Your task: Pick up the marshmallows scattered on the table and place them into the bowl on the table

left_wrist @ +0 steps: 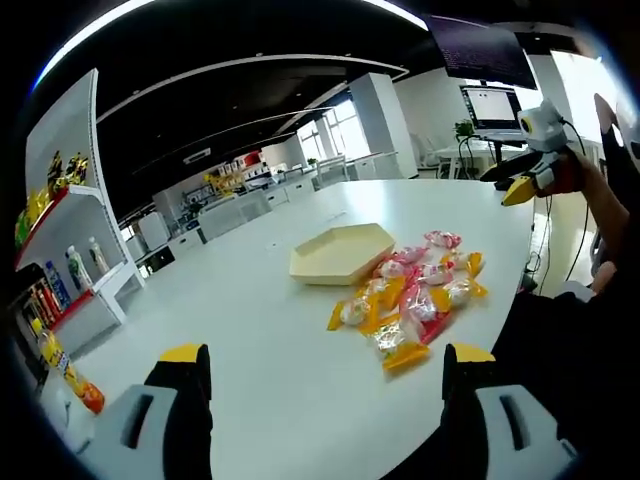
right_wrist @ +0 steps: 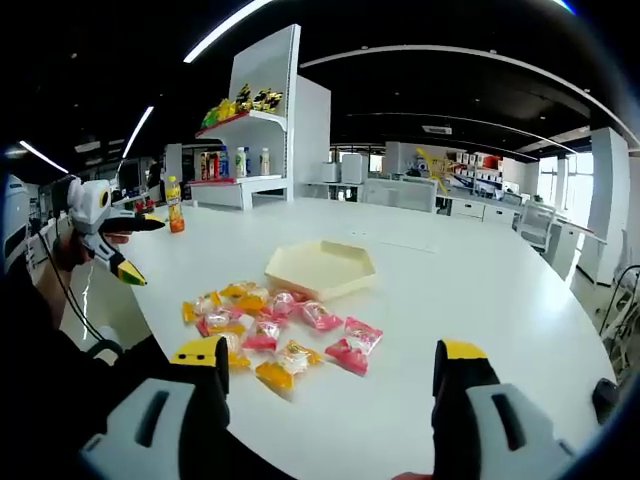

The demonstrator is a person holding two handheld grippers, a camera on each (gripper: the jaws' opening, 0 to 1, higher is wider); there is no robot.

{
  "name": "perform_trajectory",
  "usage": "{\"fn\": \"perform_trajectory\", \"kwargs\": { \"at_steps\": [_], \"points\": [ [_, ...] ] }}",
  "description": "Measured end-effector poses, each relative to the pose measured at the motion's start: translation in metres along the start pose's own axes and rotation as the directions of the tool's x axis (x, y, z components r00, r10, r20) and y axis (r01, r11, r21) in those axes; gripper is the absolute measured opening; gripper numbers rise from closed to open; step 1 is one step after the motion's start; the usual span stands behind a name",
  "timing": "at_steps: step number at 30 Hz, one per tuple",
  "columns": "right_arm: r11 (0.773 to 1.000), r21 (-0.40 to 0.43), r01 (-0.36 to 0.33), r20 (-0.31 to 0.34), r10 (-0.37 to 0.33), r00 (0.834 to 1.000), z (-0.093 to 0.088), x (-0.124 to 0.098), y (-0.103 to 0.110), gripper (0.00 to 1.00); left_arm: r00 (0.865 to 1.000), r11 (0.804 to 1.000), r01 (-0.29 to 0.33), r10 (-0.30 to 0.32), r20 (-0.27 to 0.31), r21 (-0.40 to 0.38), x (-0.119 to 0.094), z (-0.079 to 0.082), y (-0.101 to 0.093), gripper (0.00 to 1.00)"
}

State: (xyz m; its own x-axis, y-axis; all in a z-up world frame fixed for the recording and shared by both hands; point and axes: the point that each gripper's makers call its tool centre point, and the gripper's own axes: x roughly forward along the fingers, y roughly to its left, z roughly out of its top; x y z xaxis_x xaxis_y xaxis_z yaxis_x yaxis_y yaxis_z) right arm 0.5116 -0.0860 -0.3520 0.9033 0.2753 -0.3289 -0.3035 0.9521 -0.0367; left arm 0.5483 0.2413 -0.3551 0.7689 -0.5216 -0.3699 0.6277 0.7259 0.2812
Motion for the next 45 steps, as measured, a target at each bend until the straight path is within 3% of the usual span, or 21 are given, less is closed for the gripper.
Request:
{"fn": "perform_trajectory", "kwargs": {
  "at_steps": [25, 45],
  "points": [
    [1.0, 0.007, 0.02, -0.036, -0.02, 0.999, -0.012, 0.009, -0.007, 0.79, 0.999, 0.999, 0.029, -0.029, -0.018, 0.015, 0.01, -0.006, -0.007, 0.95],
    [1.0, -0.006, 0.014, -0.057, -0.014, 0.998, -0.011, 0.023, -0.002, 0.77, 1.0, 0.999, 0.03, -0.03, -0.006, 0.03, 0.013, -0.007, -0.003, 0.95]
  ]
}}
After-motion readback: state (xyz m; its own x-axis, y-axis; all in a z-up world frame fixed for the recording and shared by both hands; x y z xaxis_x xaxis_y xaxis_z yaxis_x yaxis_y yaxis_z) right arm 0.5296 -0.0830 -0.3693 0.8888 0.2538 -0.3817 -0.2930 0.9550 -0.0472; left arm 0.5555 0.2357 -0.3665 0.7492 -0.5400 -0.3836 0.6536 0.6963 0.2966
